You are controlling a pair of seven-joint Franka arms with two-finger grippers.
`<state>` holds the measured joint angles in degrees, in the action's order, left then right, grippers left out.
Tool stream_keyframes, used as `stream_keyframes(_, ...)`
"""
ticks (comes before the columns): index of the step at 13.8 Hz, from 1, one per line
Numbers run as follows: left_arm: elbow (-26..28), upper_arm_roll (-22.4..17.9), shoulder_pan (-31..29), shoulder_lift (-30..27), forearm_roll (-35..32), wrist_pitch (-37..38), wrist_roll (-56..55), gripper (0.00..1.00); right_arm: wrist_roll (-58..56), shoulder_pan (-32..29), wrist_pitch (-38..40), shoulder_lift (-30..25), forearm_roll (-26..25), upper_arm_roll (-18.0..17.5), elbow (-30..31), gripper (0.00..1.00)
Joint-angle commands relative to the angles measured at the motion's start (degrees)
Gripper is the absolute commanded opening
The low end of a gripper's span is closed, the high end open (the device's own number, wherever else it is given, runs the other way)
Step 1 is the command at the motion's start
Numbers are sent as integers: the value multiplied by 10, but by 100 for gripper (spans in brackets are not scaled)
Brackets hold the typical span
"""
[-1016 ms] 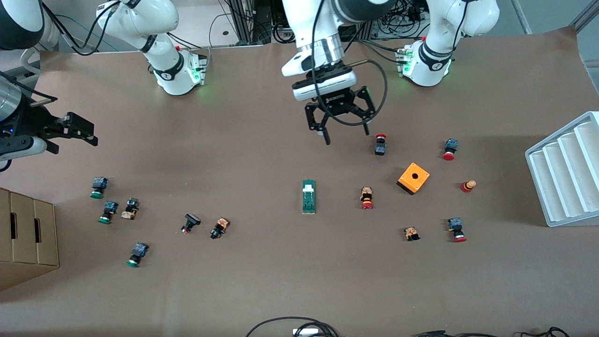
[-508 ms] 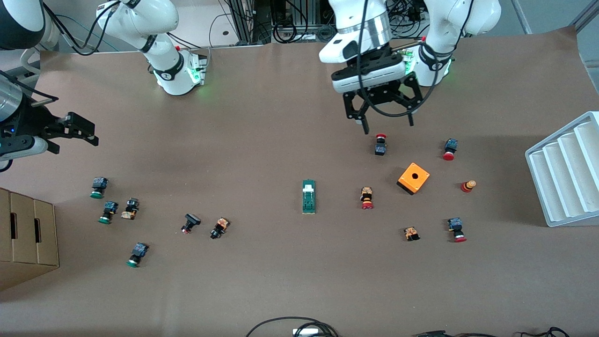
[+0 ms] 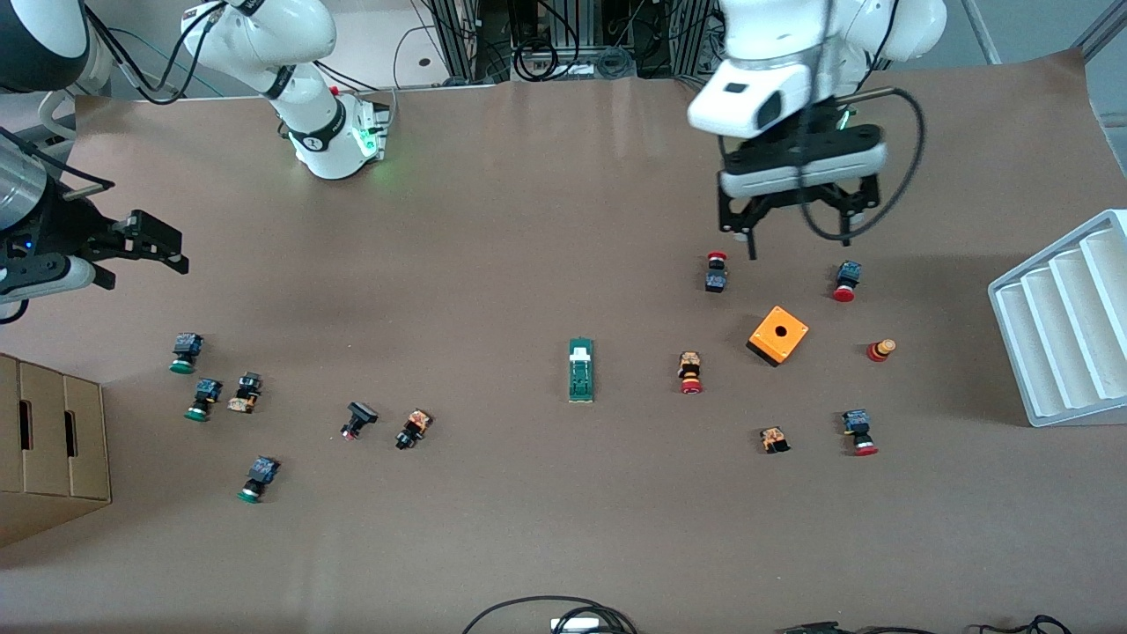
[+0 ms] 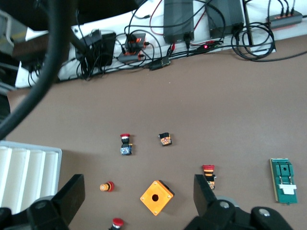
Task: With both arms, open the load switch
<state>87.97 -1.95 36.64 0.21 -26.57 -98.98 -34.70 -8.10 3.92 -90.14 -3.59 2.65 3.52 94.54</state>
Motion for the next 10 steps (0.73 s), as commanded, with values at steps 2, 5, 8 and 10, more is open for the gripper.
stream_keyframes(2, -28, 10, -72, -8, 77, 18, 9, 100, 5, 3, 3, 1, -10, 1, -8, 100)
stream_keyframes(5, -34, 9, -118, -17, 116, 18, 12, 100, 5, 4, 3, 0, -10, 1, -8, 100)
stream_keyframes(8, -35, 7, -159, -17, 165, 19, 12, 100, 5, 4, 3, 0, -10, 1, -8, 100)
stream_keyframes(10, -54, 5, -179, -14, 207, 19, 11, 100, 5, 4, 3, 0, -10, 1, -8, 100)
